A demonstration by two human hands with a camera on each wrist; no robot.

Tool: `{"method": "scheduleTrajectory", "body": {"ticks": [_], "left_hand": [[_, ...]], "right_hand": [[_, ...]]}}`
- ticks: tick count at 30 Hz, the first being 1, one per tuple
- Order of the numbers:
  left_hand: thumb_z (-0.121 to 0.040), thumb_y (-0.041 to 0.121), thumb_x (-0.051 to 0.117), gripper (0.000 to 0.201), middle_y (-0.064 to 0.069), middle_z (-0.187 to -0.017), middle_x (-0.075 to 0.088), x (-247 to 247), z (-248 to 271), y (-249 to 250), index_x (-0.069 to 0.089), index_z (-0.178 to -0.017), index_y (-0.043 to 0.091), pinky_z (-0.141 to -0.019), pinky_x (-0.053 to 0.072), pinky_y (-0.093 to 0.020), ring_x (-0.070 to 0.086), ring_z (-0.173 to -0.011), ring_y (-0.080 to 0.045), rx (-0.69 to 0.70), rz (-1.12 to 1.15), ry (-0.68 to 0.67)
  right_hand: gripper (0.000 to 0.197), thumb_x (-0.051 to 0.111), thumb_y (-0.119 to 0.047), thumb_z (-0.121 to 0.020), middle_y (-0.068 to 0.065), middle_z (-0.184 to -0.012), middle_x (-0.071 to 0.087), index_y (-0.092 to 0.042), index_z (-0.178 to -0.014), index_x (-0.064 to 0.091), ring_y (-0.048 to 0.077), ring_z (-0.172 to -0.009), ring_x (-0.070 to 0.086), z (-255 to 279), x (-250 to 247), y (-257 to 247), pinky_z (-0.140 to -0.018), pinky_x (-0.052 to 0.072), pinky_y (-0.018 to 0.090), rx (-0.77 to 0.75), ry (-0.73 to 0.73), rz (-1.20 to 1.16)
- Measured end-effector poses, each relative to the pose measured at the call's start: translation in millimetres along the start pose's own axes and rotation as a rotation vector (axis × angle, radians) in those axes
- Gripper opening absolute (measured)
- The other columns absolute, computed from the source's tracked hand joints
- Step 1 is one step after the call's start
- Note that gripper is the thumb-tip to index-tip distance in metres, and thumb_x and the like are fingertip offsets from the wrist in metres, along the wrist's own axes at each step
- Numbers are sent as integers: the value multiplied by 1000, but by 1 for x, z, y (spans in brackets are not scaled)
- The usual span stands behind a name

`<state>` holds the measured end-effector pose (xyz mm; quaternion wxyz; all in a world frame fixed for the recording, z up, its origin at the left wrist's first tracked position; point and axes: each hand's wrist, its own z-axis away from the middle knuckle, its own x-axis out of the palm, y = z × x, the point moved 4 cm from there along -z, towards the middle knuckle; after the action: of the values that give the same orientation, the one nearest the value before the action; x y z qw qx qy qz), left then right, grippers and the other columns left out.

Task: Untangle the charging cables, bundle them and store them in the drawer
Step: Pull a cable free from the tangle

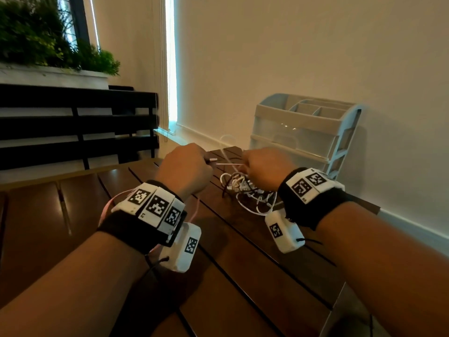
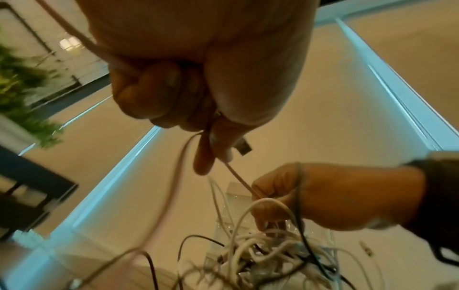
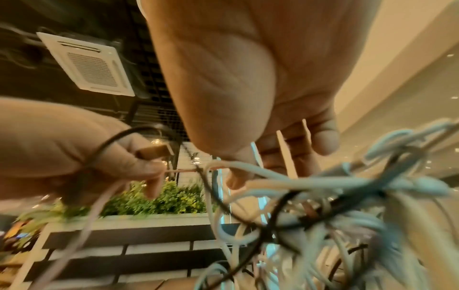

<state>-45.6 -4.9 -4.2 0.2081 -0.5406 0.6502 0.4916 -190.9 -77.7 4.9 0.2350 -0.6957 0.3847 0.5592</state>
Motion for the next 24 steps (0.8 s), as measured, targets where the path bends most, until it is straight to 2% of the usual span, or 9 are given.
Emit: {"method": "scheduleTrajectory", "body": {"ticks": [2,4,7,10,13,17,19,21,24], "left_hand": [[-89,26,59,20,-4,-100,68,-2,3,4,69,-105,19,-74,47,-32,62,-93,-26,38,-81,90],[-87,31,63,22,-2,-100,68,0,4,10,68,-107,24,-75,46,-32,62,-94,-24,118,-85,139],[-87,33,63,16,0,-85,65,19,3,15,71,-95,23,-65,46,-29,61,-80,-20,164,-67,-16],[-88,26,59,15,0,-72,57,33,1,9,71,-86,17,-57,41,-28,61,-74,-23,157,-87,-110],[-91,23,57,17,-2,-74,60,35,-1,7,68,-82,15,-61,40,-29,58,-74,-23,136,-29,-117],[-95,28,54,21,-4,-85,65,28,-2,9,70,-90,15,-62,37,-30,55,-74,-21,144,-22,-99],[-96,31,54,25,-5,-83,65,15,-3,6,72,-94,14,-64,36,-29,55,-75,-22,115,18,-69],[-96,31,53,28,-5,-76,60,3,-5,1,71,-88,11,-64,36,-30,57,-76,-24,80,54,-47],[-96,29,52,30,-8,-74,60,-7,-5,0,67,-81,9,-64,36,-29,57,-74,-26,60,82,-23]], "right_hand": [[19,53,-23,-94,5,-85,64,-11,-93,68,25,-83,62,3,4,-11,-66,45,32,-76,-45,31],[20,60,-29,-91,6,-87,69,-14,-92,73,22,-84,64,3,12,-17,-68,46,30,-115,-83,-15],[19,66,-32,-88,1,-79,65,-15,-91,73,14,-75,57,3,15,-18,-64,41,26,-139,-61,-140],[12,67,-26,-87,-9,-65,51,-23,-76,64,6,-62,47,5,13,-15,-58,35,25,-126,-49,-248],[8,70,-24,-85,-7,-82,60,-20,-86,63,8,-76,54,8,20,-12,-68,43,24,-98,-99,-315],[20,63,-28,-89,-2,-103,61,-20,-108,62,16,-93,58,11,28,-12,-76,47,28,-103,-157,-162],[19,64,-32,-87,-4,-102,61,-25,-104,60,17,-94,58,12,25,-6,-75,45,28,-90,-162,-106],[20,69,-37,-84,-9,-92,58,-32,-98,56,15,-88,57,15,20,5,-72,41,27,-29,-156,-111],[32,70,-45,-80,-6,-99,58,-29,-105,57,14,-88,52,19,7,14,-75,40,29,31,-140,-37]]}}
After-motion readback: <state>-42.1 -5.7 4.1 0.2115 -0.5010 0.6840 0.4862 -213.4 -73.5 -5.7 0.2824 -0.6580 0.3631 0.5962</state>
